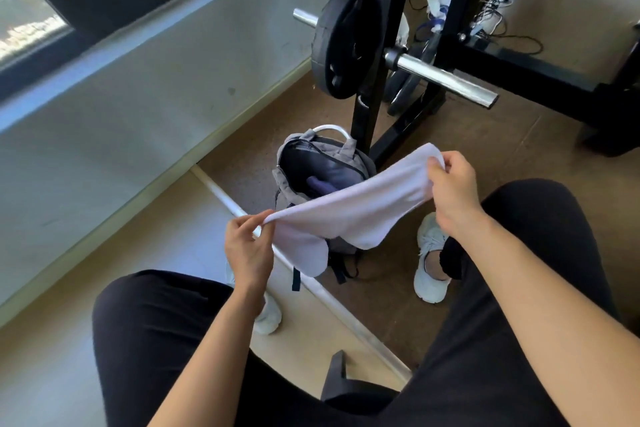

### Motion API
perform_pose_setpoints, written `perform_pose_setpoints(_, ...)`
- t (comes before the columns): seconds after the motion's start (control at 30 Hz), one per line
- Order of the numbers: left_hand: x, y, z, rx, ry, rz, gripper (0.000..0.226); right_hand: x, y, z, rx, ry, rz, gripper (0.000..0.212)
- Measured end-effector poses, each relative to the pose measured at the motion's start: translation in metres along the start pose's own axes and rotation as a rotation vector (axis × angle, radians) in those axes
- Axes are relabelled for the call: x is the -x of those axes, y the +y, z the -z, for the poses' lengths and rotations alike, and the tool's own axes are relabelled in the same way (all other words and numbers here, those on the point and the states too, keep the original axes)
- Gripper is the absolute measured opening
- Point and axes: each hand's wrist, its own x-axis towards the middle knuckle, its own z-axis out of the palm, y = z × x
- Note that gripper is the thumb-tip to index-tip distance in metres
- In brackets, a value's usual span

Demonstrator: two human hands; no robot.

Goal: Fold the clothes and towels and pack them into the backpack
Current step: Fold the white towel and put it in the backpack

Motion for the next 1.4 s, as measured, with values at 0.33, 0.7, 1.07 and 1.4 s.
perform_pose_setpoints(0.33,0.004,0.003,-0.004,0.056,0.008,-0.028,0.014,0.0,0.0,0.002,-0.111,0.101,-0.044,0.009)
perform_pose_setpoints(0.7,0.017,0.021,0.001,0.104,-0.185,-0.144,0.01,0.014,-0.006,-0.007,0.194,-0.46,0.139,0.03)
perform_pose_setpoints(1.07,0.035,0.036,-0.007,0.231,-0.716,-0.221,0.016,0.058,0.01,-0.052,0.371,-0.97,0.221,0.02)
perform_pose_setpoints(1.4,0.02,0.001,-0.008,-0.29,-1.115,-0.179,0.04,0.025,0.001,-0.024,0.292,-0.374,0.182,0.028)
